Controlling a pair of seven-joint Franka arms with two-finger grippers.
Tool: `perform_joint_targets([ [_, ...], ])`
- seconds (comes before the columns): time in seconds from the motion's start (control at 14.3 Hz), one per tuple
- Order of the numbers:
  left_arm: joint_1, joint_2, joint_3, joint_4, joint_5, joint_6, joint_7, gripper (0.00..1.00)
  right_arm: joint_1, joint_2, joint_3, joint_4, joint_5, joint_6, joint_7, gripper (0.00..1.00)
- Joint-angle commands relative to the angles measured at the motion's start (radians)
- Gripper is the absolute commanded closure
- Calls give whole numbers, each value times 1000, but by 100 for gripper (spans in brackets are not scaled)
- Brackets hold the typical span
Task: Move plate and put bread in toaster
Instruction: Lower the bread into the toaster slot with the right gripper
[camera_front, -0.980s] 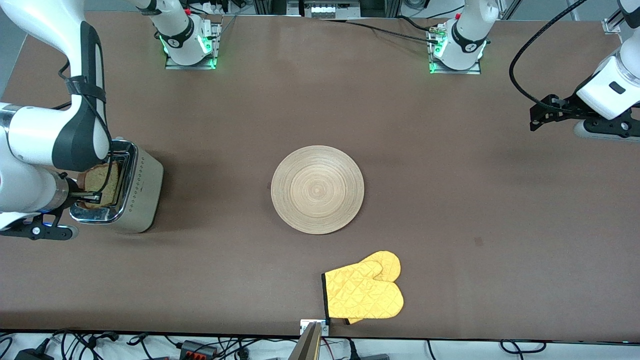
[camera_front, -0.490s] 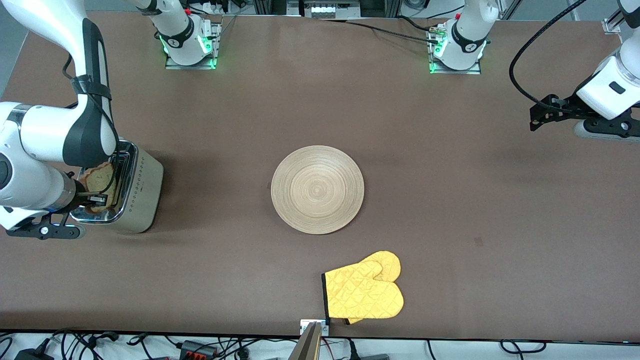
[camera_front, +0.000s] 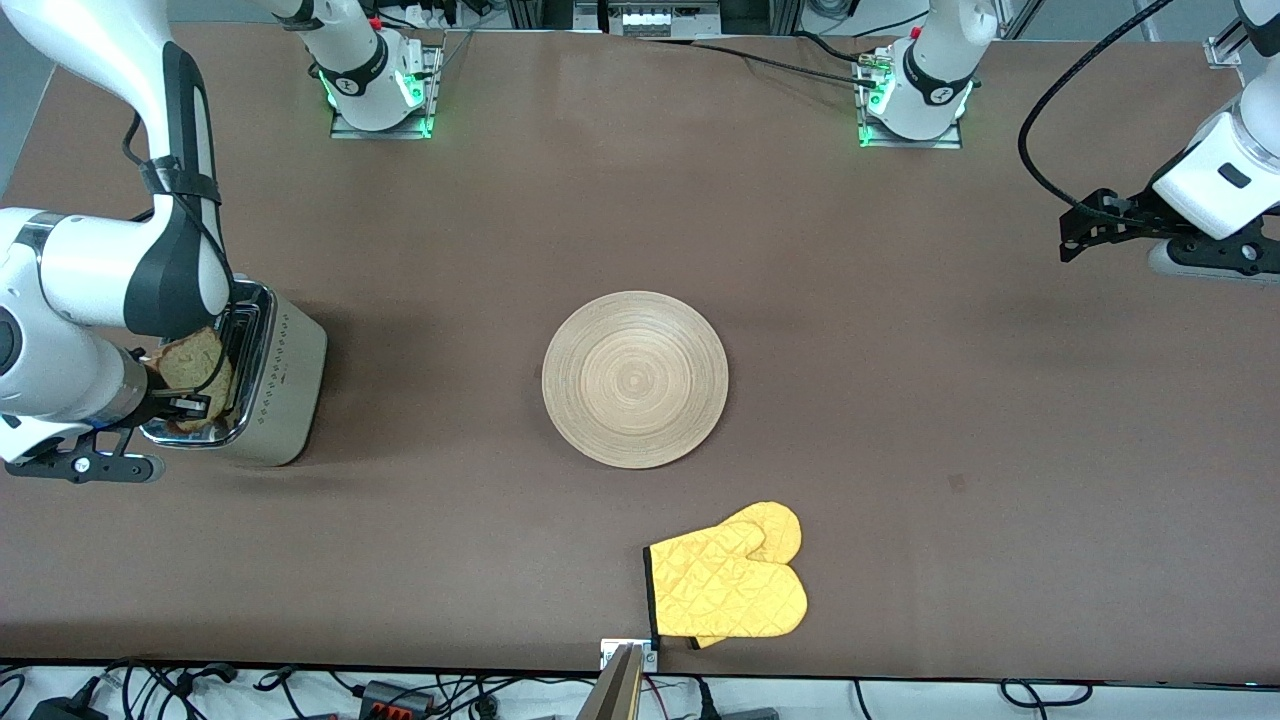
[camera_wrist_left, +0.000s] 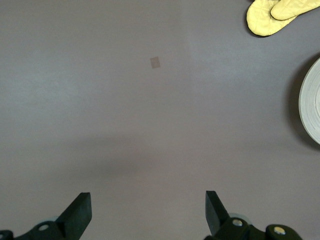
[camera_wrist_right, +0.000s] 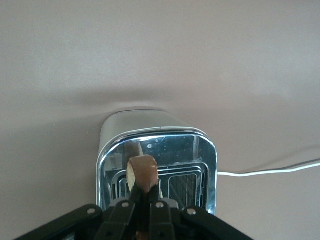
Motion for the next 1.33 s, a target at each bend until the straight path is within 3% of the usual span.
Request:
perform_joint_targets([
  [0.0,-3,-27,1,-20,-9,-6,-6,0,10,-4,2,-22,16,6,56,100],
  [0.35,-3,-27,1,-20,-9,-6,-6,0,16,-10,-1,-22,14,-116,91,100],
  [0.63,-3,-27,1,-20,-9,-6,-6,0,11,-17,-1,-22,13,-118,92,100],
  [0.7,-3,-27,1,-20,-9,-6,-6,0,10,-17,-1,-22,13,-115,94,87],
  [0.77,-3,-27,1,-20,-9,-6,-6,0,5,-17,-1,-22,16,-115,88,49],
  [0.91,-3,-27,1,-20,-9,-6,-6,0,4,-20,-4,-18,25,-124,71,1],
  [1.19,-3,-27,1,-20,-9,-6,-5,0,-6,-101,-7,-5,215,-196,-53,0],
  [1.26,-3,-27,1,-20,-9,-6,-5,0,-4,-110,-8,4,229,-228,-55,0],
])
